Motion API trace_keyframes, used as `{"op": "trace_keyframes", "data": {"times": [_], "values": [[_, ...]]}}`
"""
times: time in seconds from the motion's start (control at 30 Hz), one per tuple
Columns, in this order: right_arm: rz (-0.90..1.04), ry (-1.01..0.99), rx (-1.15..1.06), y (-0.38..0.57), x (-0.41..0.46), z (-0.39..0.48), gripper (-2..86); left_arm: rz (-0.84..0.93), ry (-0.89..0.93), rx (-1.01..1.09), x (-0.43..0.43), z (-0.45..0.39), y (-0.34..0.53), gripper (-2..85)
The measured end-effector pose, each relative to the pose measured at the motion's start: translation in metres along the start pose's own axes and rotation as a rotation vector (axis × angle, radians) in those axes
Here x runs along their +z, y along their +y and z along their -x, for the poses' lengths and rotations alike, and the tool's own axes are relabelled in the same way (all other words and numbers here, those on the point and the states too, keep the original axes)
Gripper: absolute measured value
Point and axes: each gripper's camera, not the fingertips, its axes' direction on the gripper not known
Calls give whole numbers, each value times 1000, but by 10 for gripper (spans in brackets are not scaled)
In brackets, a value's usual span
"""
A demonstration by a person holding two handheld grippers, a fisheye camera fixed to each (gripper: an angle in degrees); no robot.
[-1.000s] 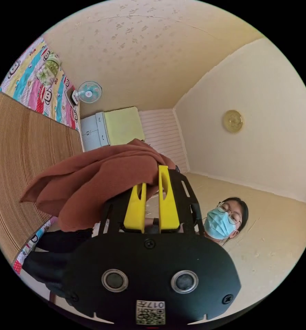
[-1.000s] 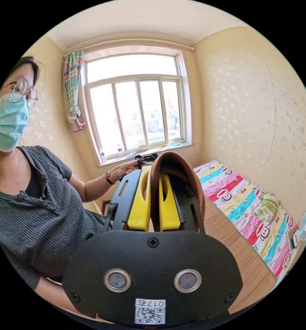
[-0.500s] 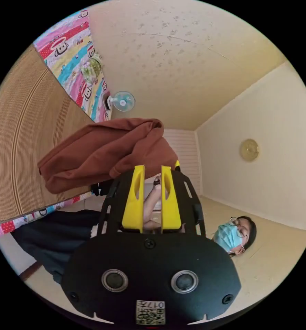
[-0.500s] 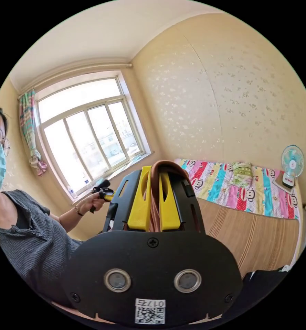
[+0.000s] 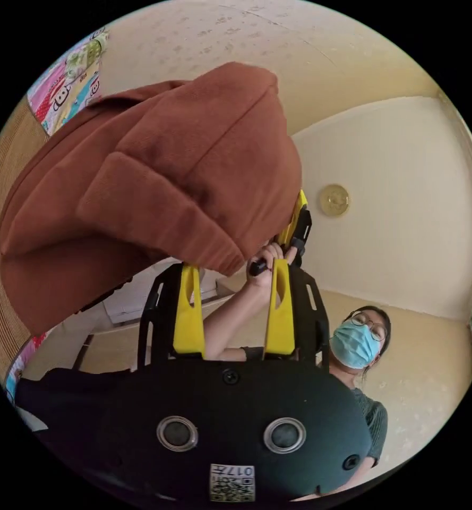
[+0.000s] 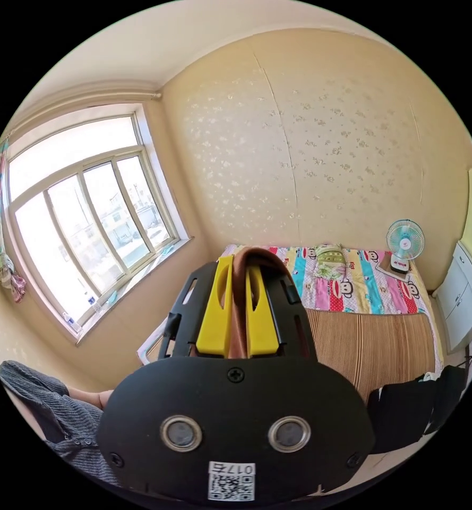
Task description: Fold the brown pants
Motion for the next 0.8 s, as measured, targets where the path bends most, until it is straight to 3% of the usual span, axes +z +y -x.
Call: {"op": "trace_keyframes", "data": {"times": [0.13, 0.2, 0.27, 0.4, 0.57, 0.7, 0.8], "values": [[49, -39, 16, 11, -10, -24, 23, -11, -125, 103, -6, -26, 3, 114], [134, -74, -39, 15, -8, -30, 40, -26, -23, 293, -9, -62, 10, 94], [200, -194, -61, 27, -3, -42, 59, -31, -3, 357, -5, -87, 11, 87], [184, -425, -8, 51, -4, -66, 69, 82, -286, 613, 33, -149, 17, 82], [85, -756, 121, 93, -27, -104, 83, 177, -489, 780, 87, -179, 43, 81], [71, -738, 99, 116, -58, -107, 98, 48, -529, 781, 92, -181, 61, 80], [-27, -561, -23, 124, -108, -84, 106, 49, -579, 800, 95, -181, 74, 79]]}}
